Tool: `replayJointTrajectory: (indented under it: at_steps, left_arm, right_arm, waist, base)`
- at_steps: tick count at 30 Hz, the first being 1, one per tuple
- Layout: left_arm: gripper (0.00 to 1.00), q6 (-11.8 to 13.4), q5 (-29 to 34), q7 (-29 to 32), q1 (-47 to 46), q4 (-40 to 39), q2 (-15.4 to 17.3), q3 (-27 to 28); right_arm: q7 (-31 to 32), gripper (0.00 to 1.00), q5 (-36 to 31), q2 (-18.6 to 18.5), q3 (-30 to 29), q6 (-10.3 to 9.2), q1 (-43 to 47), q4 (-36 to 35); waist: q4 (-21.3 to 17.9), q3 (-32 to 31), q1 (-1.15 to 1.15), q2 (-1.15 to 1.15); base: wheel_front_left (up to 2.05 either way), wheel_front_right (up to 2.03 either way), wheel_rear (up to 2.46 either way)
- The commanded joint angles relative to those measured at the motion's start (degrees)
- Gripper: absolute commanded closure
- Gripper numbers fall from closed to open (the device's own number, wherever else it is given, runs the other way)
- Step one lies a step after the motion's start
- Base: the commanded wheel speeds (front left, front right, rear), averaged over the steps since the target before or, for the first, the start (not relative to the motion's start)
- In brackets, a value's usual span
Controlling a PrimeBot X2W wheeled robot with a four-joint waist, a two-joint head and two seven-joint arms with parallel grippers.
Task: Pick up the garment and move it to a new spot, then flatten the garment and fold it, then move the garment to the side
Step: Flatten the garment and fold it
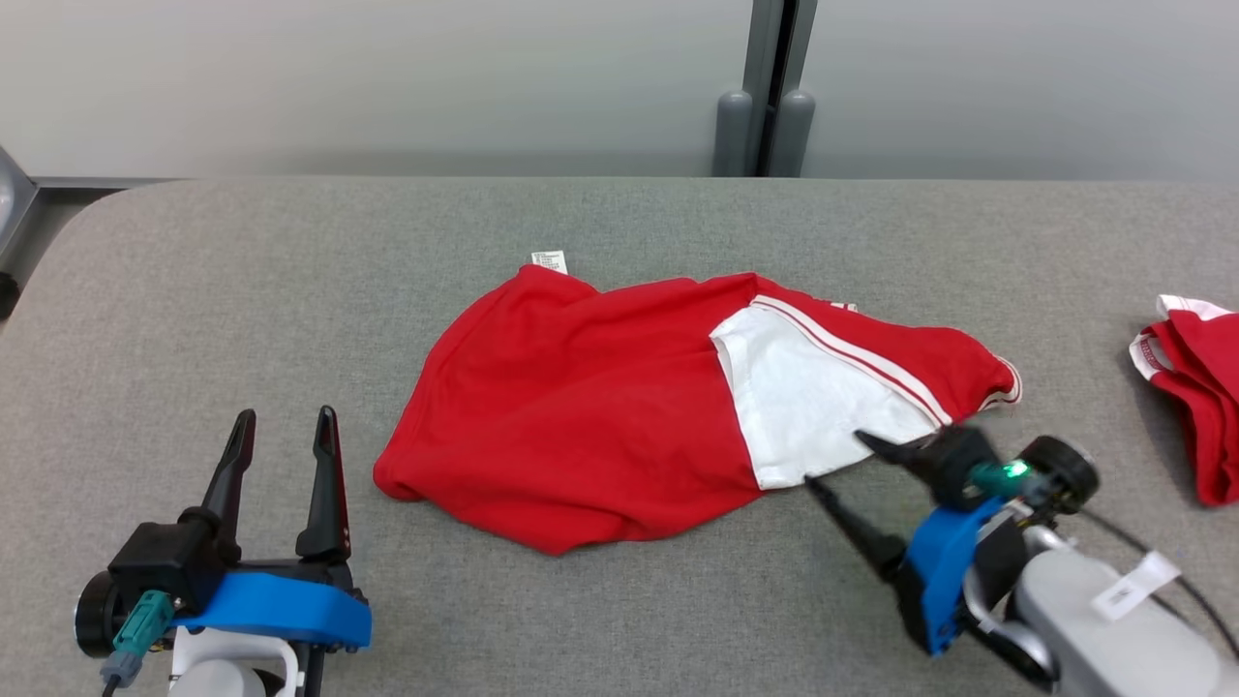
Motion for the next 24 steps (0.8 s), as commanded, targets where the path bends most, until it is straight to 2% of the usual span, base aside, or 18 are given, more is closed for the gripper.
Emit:
replayJointTrajectory:
  at_steps: [1, 6, 11, 24]
  left_arm:
    - [0.00, 0.0, 0.0, -0.3, -0.9, -0.2, 0.3, 0.0]
    - [0.00, -0.3, 0.4, -0.2, -2.1, -0.1, 0.1, -0.7]
    - [0.00, -0.6, 0.4, -0.2, -2.8, 0.5, 0.0, -0.9]
    - [0.00, -0.7, 0.3, -0.3, -2.9, 1.4, 0.2, -0.5]
  right_arm:
    - [0.8, 0.00, -1.9, 0.7, 0.0, 0.01, 1.1, -0.6]
    - [3.4, 0.00, -11.0, 4.7, -1.8, 0.01, 2.8, 0.3]
    - [4.9, 0.00, -15.6, 7.3, -2.7, 0.01, 2.6, 2.7]
    - [1.9, 0.00, -21.1, 10.6, -11.3, 0.01, 3.4, 7.3]
  waist:
    - [0.2, 0.3, 0.00, 0.00]
    - [1.1, 1.5, 0.00, 0.00]
    - [2.2, 2.5, 0.00, 0.00]
    - [2.7, 2.3, 0.00, 0.00]
  base:
    - [0.00, 0.00, 0.00]
    - [0.00, 0.00, 0.00]
    - [0.00, 0.00, 0.00]
    - [0.00, 0.00, 0.00]
